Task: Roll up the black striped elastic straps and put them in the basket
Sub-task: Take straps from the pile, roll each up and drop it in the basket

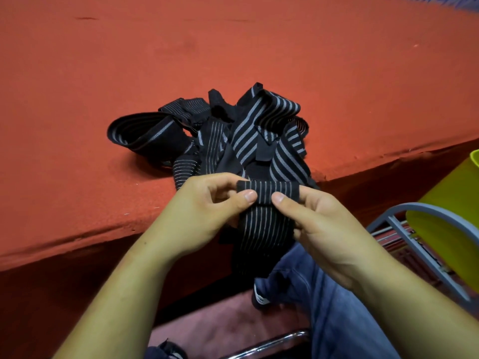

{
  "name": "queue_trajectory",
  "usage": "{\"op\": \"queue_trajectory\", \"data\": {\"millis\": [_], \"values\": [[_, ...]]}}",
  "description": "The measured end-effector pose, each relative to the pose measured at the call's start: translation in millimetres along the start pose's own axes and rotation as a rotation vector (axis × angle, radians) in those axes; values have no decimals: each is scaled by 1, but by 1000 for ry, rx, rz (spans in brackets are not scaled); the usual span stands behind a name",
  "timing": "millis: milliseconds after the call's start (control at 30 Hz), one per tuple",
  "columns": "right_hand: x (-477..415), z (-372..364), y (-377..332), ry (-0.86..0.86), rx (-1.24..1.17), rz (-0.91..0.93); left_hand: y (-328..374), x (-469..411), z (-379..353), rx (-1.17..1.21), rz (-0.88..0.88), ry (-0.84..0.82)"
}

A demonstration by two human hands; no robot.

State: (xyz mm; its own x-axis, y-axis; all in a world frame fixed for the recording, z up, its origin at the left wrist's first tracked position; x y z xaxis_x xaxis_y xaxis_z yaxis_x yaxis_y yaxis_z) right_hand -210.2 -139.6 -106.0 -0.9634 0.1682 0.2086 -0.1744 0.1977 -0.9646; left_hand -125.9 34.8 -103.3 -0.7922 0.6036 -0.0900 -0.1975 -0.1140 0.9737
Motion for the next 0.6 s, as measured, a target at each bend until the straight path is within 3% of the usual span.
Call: {"op": "queue_trajectory", "data": {"millis": [300, 600], "values": [[0, 1, -1, 26, 80, 118, 5, 2, -3, 83, -49, 19], [5, -4, 3, -97, -6, -184, 10, 2, -1, -26, -135, 129]]}}
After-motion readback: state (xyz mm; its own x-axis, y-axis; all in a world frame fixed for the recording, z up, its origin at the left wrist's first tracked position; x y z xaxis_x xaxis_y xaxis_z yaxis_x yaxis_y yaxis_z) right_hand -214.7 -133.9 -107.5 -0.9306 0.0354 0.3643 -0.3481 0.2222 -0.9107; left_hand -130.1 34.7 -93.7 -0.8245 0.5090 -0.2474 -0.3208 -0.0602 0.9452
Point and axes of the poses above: each hand's wrist, its own x-axis away from the middle knuckle, its own z-axis out of the back of the hand, y = z × x, the point moved 3 cm from there along -x, towards the middle knuckle, and after that the axes turned 2 degrees about -x, right-handed, at the moved point
